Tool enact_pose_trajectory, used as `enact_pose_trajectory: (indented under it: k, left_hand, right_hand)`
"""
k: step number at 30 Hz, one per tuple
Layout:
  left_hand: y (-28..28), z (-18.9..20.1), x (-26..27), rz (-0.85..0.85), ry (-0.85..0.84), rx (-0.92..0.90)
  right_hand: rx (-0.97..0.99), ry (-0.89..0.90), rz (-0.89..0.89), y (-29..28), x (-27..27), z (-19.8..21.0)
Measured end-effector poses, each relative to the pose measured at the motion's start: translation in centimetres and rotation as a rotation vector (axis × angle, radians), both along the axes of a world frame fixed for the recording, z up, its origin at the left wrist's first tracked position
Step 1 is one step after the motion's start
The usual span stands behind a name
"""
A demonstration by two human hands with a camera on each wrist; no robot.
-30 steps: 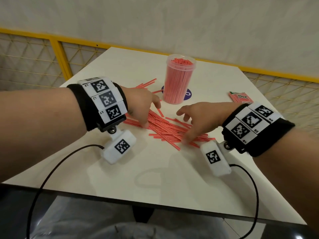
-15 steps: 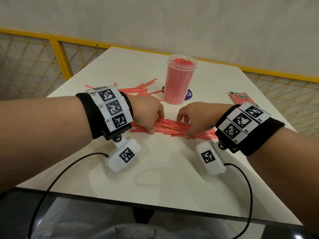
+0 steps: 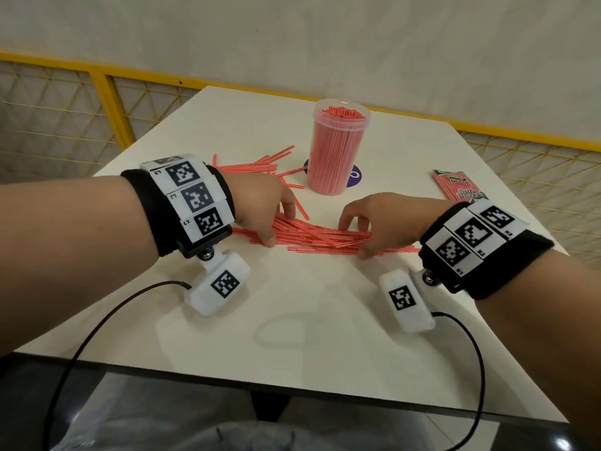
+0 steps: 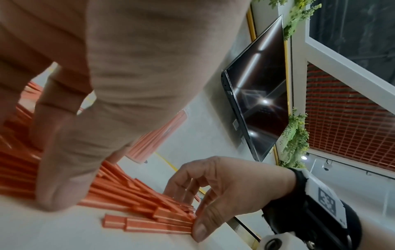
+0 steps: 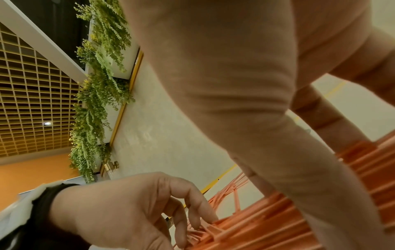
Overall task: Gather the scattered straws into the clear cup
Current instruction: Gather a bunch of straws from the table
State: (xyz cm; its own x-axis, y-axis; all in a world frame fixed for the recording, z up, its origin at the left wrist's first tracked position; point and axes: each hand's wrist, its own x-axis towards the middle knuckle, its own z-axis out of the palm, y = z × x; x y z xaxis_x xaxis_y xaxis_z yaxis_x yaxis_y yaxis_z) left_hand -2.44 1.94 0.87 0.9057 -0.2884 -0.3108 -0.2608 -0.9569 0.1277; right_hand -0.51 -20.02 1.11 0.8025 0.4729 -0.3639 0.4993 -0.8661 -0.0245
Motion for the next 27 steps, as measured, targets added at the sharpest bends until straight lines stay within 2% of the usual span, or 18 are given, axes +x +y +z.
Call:
enact_pose_trajectory:
  k: [8, 11, 14, 19, 23, 27]
  left_hand:
    - [-1.2, -0.8, 0.1, -0.055, -0.057, -0.140]
    - [-0.9, -0.7, 0.1, -0.040, -0.070, -0.188]
    - [0.1, -0.2, 0.5, -0.001, -0.086, -0.129]
    - [1.2, -0.4, 0.9, 0.043, -0.090, -0.027]
    - [1.2, -0.8, 0.9, 0.044, -0.100, -0.051]
    - [1.7, -0.6, 0.8, 0.037, -0.079, -0.085]
  right_hand:
    - [0.099, -0.020, 0.036, 0.7, -0.6, -0.2]
    - [0.072, -0.036, 0.027, 0.7, -0.7, -0.2]
    - [0.019, -0.007, 0.007, 0.6, -0.9, 0.2]
    - [0.203, 0.108, 0.063, 1.6, -1.6, 0.9]
    - [0.200, 0.041, 0.175, 3.0, -1.9, 0.2]
    - [0.186, -0.045, 0.196, 3.2, -1.5, -0.1]
